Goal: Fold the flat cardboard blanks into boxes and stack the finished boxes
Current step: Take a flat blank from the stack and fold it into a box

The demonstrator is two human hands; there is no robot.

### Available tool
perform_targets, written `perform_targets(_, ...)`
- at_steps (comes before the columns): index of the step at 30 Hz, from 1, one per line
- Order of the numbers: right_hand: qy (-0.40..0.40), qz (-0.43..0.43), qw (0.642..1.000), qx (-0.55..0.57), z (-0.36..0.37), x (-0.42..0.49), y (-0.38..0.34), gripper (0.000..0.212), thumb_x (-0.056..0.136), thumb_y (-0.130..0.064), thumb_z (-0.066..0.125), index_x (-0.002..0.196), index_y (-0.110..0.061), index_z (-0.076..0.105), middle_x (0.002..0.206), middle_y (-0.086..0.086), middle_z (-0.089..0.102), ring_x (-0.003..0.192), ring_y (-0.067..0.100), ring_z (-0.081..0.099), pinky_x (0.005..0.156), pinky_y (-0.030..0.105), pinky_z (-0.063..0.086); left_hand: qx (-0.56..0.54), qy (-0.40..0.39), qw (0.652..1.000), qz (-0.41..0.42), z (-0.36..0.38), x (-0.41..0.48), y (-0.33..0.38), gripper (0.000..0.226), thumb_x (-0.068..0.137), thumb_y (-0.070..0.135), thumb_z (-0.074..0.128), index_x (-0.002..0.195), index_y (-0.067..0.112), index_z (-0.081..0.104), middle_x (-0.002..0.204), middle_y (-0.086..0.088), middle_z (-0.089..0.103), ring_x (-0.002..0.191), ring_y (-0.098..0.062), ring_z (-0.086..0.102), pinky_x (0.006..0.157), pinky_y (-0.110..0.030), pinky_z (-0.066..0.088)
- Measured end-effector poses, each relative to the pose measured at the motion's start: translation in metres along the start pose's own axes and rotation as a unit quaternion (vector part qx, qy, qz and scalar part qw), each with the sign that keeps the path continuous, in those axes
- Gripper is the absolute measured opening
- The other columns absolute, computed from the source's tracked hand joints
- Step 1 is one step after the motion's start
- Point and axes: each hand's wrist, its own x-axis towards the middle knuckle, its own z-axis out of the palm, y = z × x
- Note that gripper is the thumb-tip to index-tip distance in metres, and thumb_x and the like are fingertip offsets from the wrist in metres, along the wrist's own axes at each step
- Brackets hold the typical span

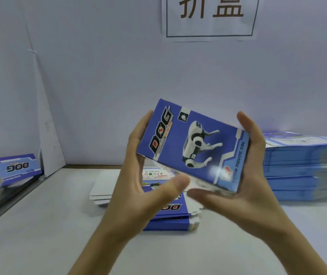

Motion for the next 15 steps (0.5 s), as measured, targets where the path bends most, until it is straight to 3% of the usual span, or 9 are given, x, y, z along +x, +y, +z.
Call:
perform_targets(2, 0.025, -0.015, 0.999, -0.019, -0.008, 0.001, 0.0, 0.099, 0.064, -0.008, 0.082, 0.142, -0.019, 0.022, 0.125, -0.031, 0.053, 0.113, -0.001, 0.06, 0.085, 0.011, 0.051, 0.057, -0.013, 0.997, 0.045, -0.003, 0.001, -0.001, 0.087, 0.071, 0.029, 0.08, 0.141, 0.046, 0.032, 0.135, 0.019, 0.053, 0.125, -0.016, 0.053, 0.081, -0.026, 0.057)
perform_targets(5, 0.052, -0.005, 0.999, 0.001, -0.008, 0.006, -0.006, 0.081, 0.061, -0.016, 0.083, 0.126, -0.028, 0.036, 0.116, -0.014, 0.061, 0.104, 0.015, 0.067, 0.078, 0.019, 0.055, 0.083, 0.038, 0.991, 0.098, -0.003, 0.003, -0.004, 0.07, 0.078, 0.033, 0.073, 0.138, 0.042, 0.037, 0.13, 0.024, 0.055, 0.126, -0.01, 0.051, 0.082, -0.012, 0.051)
perform_targets(11, 0.045, 0.008, 0.999, -0.025, 0.002, 0.002, -0.003, 0.077, 0.067, -0.021, 0.082, 0.123, -0.031, 0.031, 0.115, -0.015, 0.061, 0.101, 0.013, 0.069, 0.076, 0.018, 0.055, 0.052, 0.017, 0.993, 0.101, -0.007, 0.002, -0.003, 0.07, 0.078, 0.05, 0.07, 0.14, 0.043, 0.039, 0.133, 0.009, 0.056, 0.128, -0.019, 0.051, 0.081, -0.018, 0.054)
perform_targets(15, 0.068, -0.022, 0.994, -0.084, 0.003, 0.003, 0.001, 0.078, 0.069, -0.024, 0.08, 0.127, -0.026, 0.028, 0.118, -0.029, 0.055, 0.105, 0.001, 0.064, 0.079, 0.009, 0.051, 0.067, 0.012, 0.996, 0.062, -0.009, 0.004, -0.001, 0.066, 0.081, 0.042, 0.071, 0.14, 0.042, 0.04, 0.132, 0.011, 0.057, 0.126, -0.015, 0.053, 0.08, -0.015, 0.053)
